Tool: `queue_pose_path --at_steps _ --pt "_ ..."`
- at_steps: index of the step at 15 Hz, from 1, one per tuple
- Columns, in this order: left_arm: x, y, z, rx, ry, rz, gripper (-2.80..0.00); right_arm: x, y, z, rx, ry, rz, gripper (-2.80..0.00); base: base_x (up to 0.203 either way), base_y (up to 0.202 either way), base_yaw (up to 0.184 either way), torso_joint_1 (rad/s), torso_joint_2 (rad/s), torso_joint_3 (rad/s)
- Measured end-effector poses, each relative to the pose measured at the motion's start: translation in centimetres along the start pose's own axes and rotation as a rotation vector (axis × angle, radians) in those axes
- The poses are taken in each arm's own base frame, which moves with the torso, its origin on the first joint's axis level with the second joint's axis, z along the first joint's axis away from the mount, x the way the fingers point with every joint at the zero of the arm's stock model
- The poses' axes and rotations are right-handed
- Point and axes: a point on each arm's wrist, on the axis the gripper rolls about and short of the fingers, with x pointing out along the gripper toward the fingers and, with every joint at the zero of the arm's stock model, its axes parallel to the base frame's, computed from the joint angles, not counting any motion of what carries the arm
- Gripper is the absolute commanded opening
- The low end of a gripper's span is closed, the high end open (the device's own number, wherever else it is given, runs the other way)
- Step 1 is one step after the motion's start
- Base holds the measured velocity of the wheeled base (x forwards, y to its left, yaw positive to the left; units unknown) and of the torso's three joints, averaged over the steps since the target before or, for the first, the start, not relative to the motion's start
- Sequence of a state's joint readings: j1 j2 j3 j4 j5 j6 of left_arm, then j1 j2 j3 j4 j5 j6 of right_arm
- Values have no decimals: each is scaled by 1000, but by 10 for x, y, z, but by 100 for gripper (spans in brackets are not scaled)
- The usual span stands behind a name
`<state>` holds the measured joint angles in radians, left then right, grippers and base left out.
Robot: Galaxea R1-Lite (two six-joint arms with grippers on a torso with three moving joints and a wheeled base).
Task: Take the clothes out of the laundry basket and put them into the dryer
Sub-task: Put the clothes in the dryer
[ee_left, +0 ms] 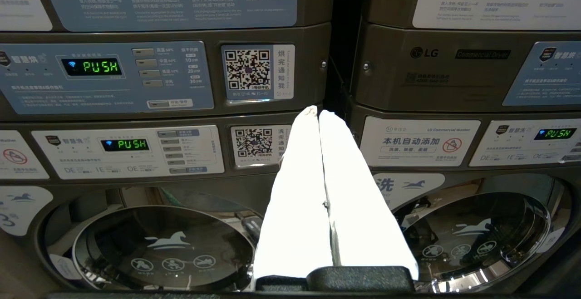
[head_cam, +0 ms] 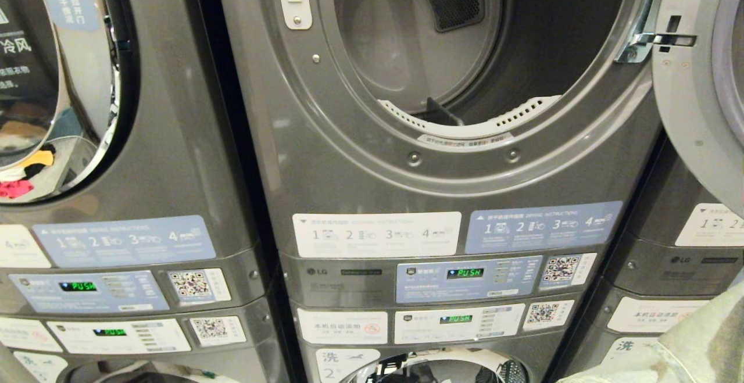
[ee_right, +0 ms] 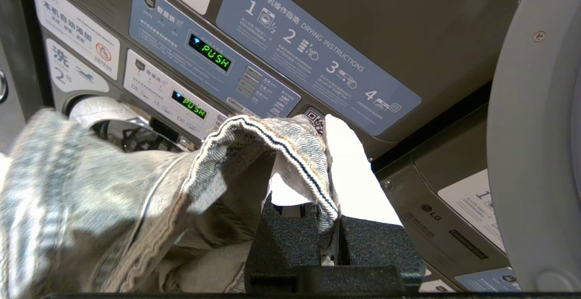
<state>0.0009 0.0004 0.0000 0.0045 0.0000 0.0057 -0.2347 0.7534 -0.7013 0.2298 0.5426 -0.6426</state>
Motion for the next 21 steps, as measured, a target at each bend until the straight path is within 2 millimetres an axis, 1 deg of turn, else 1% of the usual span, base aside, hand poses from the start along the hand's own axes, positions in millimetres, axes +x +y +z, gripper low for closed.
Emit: queue_pose_path --at_steps 11,15,17,18,19,21 --pt "0 0 0 0 0 0 -280 0 -1 1 -4 -7 -4 -280 0 0 0 67 -135 -64" --pt "0 0 0 0 0 0 -280 1 -6 8 -52 -83 -46 -280 0 0 0 0 0 0" --pt "0 0 0 0 0 0 -280 2 -14 18 -81 -140 -70 -280 0 0 0 0 0 0" --pt "0 0 0 0 0 0 -280 2 -21 27 -92 -170 -90 -280 0 0 0 0 0 0" --pt "0 0 0 0 0 0 -280 1 -29 39 -99 -203 -111 -280 0 0 0 0 0 0" --pt "0 0 0 0 0 0 -280 0 -50 69 -110 -275 -147 -280 0 0 0 0 0 0"
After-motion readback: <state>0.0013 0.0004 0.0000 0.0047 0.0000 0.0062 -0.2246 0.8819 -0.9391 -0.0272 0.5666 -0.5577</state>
